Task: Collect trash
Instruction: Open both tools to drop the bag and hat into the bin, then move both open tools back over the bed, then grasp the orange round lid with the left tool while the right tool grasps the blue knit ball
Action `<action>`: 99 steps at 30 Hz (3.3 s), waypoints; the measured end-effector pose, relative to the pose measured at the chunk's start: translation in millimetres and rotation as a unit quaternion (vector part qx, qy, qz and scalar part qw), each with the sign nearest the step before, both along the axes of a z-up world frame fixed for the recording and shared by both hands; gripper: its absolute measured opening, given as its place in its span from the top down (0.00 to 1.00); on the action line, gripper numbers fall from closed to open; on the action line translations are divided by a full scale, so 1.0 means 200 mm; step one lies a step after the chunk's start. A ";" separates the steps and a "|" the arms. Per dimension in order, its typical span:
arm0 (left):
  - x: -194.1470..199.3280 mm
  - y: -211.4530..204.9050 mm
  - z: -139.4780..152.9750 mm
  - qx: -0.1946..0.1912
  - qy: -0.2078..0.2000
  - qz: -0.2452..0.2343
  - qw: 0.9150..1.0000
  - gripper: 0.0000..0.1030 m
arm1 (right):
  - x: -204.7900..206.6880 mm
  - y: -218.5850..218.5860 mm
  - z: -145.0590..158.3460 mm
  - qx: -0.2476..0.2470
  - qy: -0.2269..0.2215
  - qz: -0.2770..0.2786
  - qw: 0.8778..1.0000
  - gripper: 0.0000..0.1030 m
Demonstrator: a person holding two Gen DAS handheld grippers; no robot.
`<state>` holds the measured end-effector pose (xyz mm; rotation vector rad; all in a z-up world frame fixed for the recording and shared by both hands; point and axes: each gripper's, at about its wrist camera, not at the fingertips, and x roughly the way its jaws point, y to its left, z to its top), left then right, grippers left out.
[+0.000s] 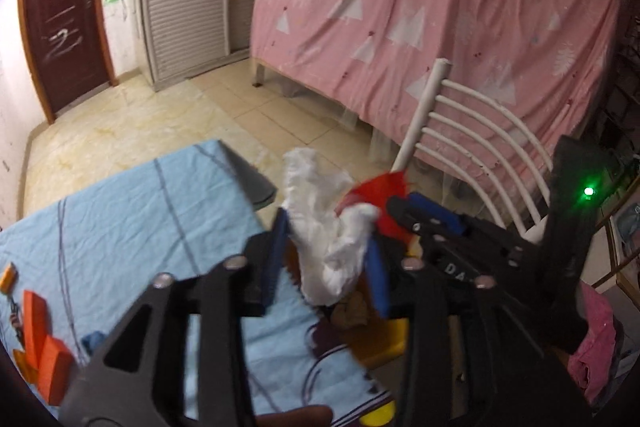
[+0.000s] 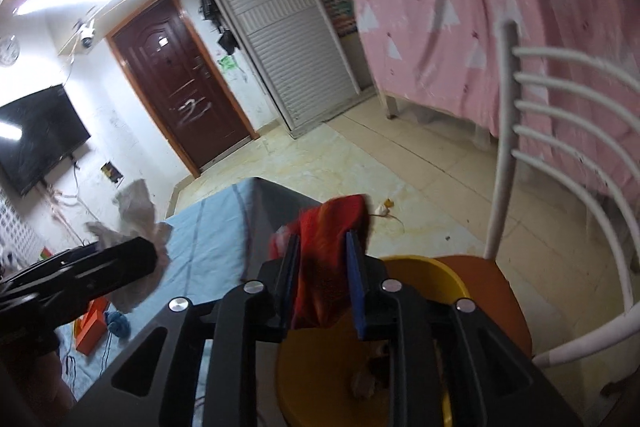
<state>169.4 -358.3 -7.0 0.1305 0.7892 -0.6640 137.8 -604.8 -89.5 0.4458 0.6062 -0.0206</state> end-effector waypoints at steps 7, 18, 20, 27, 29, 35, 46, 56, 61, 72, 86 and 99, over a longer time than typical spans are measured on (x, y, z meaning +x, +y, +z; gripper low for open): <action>-0.01 -0.04 0.00 -0.004 0.001 -0.007 1.000 0.48 | -0.04 -0.09 -0.02 0.019 -0.003 -0.022 1.000 0.78; -0.02 0.18 0.05 -0.025 0.012 0.022 0.999 0.37 | -0.02 0.12 0.10 -0.018 -0.030 0.017 0.999 0.44; -0.03 0.24 0.07 -0.031 0.013 0.029 0.999 0.37 | -0.02 0.19 0.13 -0.028 -0.035 0.029 0.999 0.41; -0.06 0.49 0.10 -0.034 0.004 0.079 0.996 0.37 | 0.00 0.48 0.19 -0.056 -0.048 0.089 0.993 0.35; -0.05 0.57 0.11 -0.034 0.003 0.092 0.995 0.37 | 0.00 0.57 0.20 -0.065 -0.048 0.108 0.991 0.34; -0.04 0.82 0.11 -0.034 0.003 0.138 0.990 0.37 | 0.02 0.78 0.19 -0.079 -0.043 0.153 0.984 0.33; 0.02 1.29 0.02 -0.026 0.022 0.218 0.975 0.37 | 0.09 1.03 0.13 -0.074 -0.021 0.205 0.976 0.32; 0.03 1.64 -0.13 -0.001 0.043 0.268 0.962 0.35 | 0.16 1.24 0.05 -0.086 0.010 0.249 0.964 0.31; 0.02 1.71 -0.20 0.003 0.060 0.270 0.961 0.35 | 0.19 1.31 0.03 -0.094 0.020 0.263 0.960 0.30; 0.04 1.75 -0.33 0.018 0.085 0.253 0.964 0.35 | 0.23 1.42 0.01 -0.117 0.041 0.278 0.952 0.30; 0.05 1.75 -0.39 0.023 0.084 0.236 0.968 0.61 | 0.29 1.50 -0.04 -0.143 0.080 0.276 0.947 0.35; 0.01 1.79 -0.30 0.008 0.070 0.244 0.967 0.61 | 0.30 1.49 -0.03 -0.138 0.072 0.274 0.949 0.79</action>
